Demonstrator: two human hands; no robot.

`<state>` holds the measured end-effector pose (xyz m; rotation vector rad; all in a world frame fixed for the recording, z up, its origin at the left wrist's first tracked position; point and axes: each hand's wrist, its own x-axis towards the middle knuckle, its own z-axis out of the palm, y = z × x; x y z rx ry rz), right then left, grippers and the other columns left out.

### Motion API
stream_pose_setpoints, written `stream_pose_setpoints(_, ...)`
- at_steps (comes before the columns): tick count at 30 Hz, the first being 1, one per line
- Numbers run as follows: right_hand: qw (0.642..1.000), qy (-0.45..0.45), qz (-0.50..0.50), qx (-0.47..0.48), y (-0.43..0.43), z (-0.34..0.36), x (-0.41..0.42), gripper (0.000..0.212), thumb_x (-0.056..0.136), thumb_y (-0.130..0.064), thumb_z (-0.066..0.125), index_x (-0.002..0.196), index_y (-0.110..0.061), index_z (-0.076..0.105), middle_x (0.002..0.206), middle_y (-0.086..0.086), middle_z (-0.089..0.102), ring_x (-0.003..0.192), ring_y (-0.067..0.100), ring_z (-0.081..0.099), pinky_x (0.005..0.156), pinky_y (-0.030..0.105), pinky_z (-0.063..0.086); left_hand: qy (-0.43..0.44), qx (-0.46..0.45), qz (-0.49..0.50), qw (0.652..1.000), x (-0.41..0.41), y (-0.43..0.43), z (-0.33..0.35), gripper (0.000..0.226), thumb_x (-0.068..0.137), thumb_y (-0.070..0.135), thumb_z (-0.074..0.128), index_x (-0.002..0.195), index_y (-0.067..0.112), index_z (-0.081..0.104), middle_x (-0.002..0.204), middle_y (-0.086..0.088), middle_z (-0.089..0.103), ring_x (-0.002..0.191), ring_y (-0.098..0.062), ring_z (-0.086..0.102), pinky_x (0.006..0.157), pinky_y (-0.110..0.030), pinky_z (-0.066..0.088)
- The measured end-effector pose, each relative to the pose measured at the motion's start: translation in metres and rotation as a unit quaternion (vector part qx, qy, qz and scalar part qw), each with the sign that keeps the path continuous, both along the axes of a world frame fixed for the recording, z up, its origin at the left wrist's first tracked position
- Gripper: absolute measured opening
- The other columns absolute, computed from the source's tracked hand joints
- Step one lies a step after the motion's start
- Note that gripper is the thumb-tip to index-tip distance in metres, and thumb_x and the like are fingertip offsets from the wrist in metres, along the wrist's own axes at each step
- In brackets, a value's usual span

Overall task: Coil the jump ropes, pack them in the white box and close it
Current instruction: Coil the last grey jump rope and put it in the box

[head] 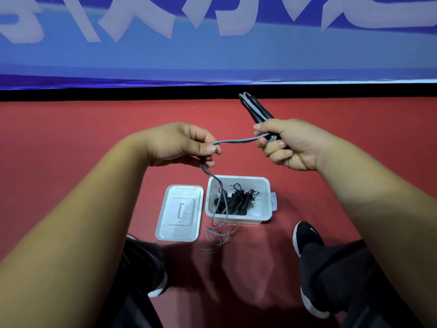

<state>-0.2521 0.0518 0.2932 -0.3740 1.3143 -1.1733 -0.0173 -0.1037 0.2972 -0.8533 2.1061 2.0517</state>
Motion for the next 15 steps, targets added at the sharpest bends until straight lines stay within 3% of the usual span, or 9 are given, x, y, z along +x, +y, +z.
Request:
stream_pose_setpoints(5, 0.996, -0.054, 0.067, -0.005, 0.003, 0.002, 0.006, 0.03, 0.098, -0.022, 0.065, 0.12, -0.008, 0.05, 0.075, 0.003, 0.06, 0.044, 0.001, 0.027, 0.036, 0.012, 0.017, -0.081, -0.195, -0.005, 0.977, -0.003, 0.001, -0.006, 0.016, 0.078, 0.016, 0.088, 0.093, 0.013, 0.082, 0.09, -0.013, 0.08, 0.083, -0.017, 0.073, 0.089, -0.032, 0.06)
stream_pose_setpoints(8, 0.983, -0.114, 0.142, 0.016, 0.009, 0.007, 0.012, 0.034, 0.089, -0.023, 0.067, 0.113, -0.005, 0.052, 0.077, 0.004, 0.065, 0.04, 0.002, 0.029, 0.037, 0.011, 0.017, -0.104, -0.253, 0.006, 0.962, -0.011, 0.003, -0.014, 0.015, 0.079, 0.022, 0.09, 0.09, 0.016, 0.082, 0.085, -0.008, 0.08, 0.077, -0.015, 0.072, 0.088, -0.037, 0.06)
stream_pose_setpoints(12, 0.946, -0.19, 0.259, 0.032, 0.012, -0.006, 0.017, 0.06, 0.072, -0.014, 0.09, 0.121, 0.001, 0.058, 0.095, 0.009, 0.073, 0.041, 0.002, 0.027, 0.033, 0.011, 0.027, -0.046, -0.225, 0.067, 0.971, -0.02, 0.005, -0.019, 0.006, 0.085, 0.011, 0.085, 0.085, 0.014, 0.08, 0.083, -0.011, 0.078, 0.076, -0.018, 0.072, 0.082, -0.04, 0.063)
stream_pose_setpoints(13, 0.938, -0.193, 0.287, 0.033, 0.012, -0.006, 0.02, 0.058, 0.073, -0.012, 0.089, 0.123, 0.001, 0.062, 0.095, 0.009, 0.074, 0.042, 0.001, 0.026, 0.033, 0.011, 0.027, -0.023, -0.196, 0.089, 0.976, -0.02, 0.005, -0.019, 0.009, 0.087, 0.003, 0.08, 0.087, 0.012, 0.079, 0.084, -0.011, 0.077, 0.077, -0.018, 0.073, 0.082, -0.038, 0.063)
stream_pose_setpoints(15, 0.92, -0.157, 0.358, 0.019, 0.016, 0.0, 0.029, 0.023, 0.092, -0.013, 0.068, 0.11, -0.006, 0.081, 0.081, 0.003, 0.075, 0.042, 0.003, 0.021, 0.035, 0.011, 0.021, 0.014, -0.151, 0.101, 0.983, -0.02, 0.004, -0.017, 0.015, 0.092, -0.008, 0.068, 0.1, 0.003, 0.076, 0.09, -0.015, 0.076, 0.081, -0.019, 0.073, 0.08, -0.035, 0.061)
